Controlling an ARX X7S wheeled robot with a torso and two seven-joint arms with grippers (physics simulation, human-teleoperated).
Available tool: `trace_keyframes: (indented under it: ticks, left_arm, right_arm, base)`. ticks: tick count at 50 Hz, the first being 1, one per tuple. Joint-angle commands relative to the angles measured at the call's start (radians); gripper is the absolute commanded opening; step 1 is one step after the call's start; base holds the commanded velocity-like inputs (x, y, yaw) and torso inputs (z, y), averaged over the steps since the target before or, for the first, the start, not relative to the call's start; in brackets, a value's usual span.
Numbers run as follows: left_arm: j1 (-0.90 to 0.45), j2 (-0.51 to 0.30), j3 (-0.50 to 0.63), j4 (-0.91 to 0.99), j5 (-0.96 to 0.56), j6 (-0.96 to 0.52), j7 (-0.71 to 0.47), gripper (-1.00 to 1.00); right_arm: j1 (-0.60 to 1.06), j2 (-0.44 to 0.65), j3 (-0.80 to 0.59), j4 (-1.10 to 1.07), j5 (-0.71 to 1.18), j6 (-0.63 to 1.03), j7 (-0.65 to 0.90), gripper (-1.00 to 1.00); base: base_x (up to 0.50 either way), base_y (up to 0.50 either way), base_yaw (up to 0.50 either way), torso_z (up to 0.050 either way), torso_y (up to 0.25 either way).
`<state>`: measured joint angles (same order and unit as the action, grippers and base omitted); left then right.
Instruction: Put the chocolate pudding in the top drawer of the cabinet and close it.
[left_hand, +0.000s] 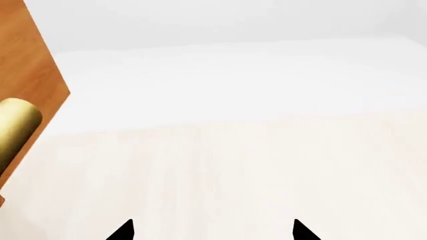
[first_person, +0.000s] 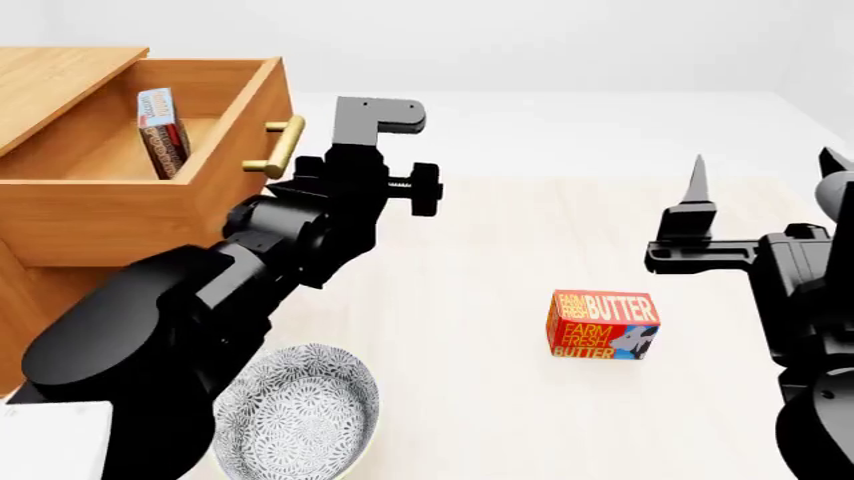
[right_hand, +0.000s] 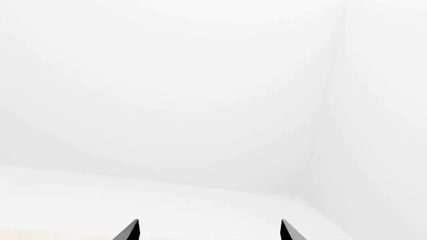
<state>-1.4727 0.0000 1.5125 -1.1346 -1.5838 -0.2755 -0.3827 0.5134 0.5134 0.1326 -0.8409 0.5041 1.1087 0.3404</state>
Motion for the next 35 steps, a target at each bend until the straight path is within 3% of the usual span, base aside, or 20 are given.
trace_keyframes:
  ticks: [1,12,21,28,35]
  left_arm:
    - [-0.019,0.000,0.062,-0.109,-0.056,0.023,0.033,1.00]
    - [-0.033,-0.018,0.082,-0.174,-0.092,0.024,0.050,1.00]
    - [-0.044,-0.066,0.160,-0.174,-0.189,0.039,0.043,1.00]
    - [-0.054,-0.109,0.292,-0.174,-0.335,0.065,0.040,1.00]
    - [-0.062,-0.132,0.518,-0.174,-0.563,0.107,0.049,1.00]
  right_arm:
    - [0.000,0.001,-0.016,0.007,-0.003,-0.005,0.006,1.00]
    - [0.005,-0.001,-0.040,0.027,-0.011,-0.018,0.011,1.00]
    - [0.029,-0.003,-0.059,0.030,-0.008,-0.003,0.019,1.00]
    - [0.042,-0.006,-0.077,0.037,-0.011,0.001,0.026,1.00]
    - [0.054,-0.011,-0.099,0.047,-0.016,-0.005,0.031,1.00]
  base:
    - [0.00,0.00,0.00,0.000,0.000]
    - [0.00,0.00,0.00,0.000,0.000]
    - [0.00,0.00,0.00,0.000,0.000]
    - [0.00,0.00,0.00,0.000,0.000]
    - [0.00,0.00,0.00,0.000,0.000]
